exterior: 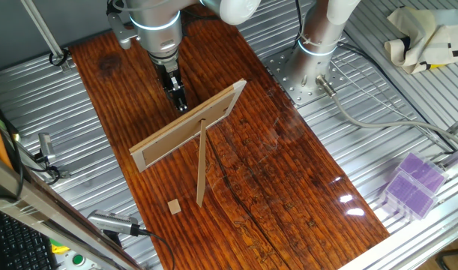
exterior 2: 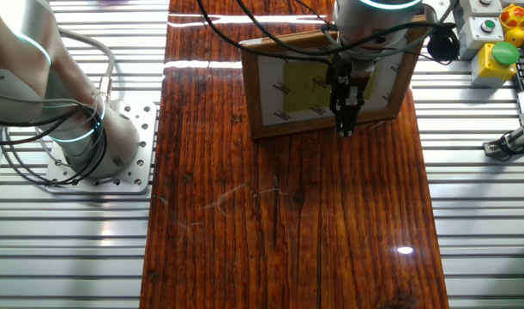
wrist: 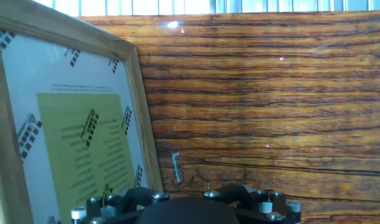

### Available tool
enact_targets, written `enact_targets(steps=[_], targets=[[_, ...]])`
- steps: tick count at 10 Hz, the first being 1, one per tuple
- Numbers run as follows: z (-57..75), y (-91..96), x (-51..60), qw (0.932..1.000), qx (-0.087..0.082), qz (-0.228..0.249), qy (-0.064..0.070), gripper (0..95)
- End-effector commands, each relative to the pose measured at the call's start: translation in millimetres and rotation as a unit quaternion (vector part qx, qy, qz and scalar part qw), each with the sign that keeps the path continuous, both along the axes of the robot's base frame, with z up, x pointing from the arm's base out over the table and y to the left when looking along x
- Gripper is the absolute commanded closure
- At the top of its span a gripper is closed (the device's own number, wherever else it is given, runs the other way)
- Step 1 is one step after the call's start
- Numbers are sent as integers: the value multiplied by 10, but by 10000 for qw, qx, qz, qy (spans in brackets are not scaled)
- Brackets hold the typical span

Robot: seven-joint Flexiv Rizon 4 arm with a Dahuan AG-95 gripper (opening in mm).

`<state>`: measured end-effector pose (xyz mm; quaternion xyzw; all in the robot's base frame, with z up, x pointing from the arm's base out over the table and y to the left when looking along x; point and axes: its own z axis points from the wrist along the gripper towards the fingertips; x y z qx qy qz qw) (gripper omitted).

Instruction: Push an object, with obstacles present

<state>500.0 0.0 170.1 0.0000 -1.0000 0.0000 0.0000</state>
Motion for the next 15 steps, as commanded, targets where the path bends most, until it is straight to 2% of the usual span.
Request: enact_targets(steps=[1, 14, 15], targets=[[-1, 0, 0, 9949, 114, 995, -154, 950], [-1, -1, -7, 9928, 82, 1187, -134, 950], [35, -9, -17, 9920, 90, 1261, -46, 950]])
